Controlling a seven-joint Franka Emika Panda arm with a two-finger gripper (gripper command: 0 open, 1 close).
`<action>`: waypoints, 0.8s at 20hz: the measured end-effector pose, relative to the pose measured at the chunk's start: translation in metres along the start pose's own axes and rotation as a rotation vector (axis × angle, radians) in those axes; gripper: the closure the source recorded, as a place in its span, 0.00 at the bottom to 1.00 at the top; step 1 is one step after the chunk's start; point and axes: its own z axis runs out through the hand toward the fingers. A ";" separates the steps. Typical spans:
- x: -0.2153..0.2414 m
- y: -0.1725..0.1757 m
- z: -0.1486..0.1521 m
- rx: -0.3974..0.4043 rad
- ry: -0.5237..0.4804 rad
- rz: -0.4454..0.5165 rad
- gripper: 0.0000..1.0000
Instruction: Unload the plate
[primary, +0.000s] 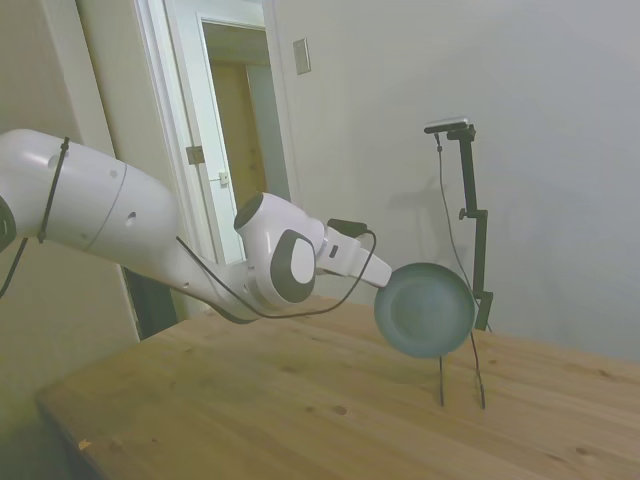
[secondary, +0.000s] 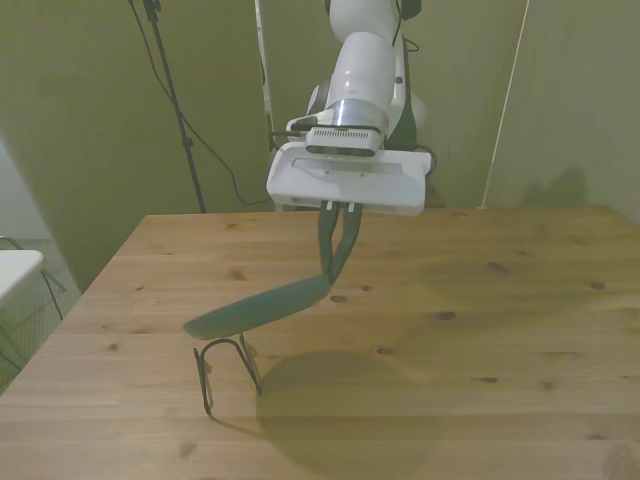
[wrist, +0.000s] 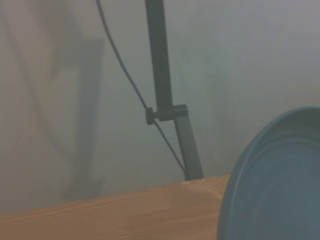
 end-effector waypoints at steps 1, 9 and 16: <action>-0.003 -0.005 -0.006 0.007 -0.004 0.002 1.00; -0.032 -0.017 -0.038 -0.022 -0.073 -0.017 1.00; -0.083 0.016 -0.046 -0.262 -0.211 -0.123 1.00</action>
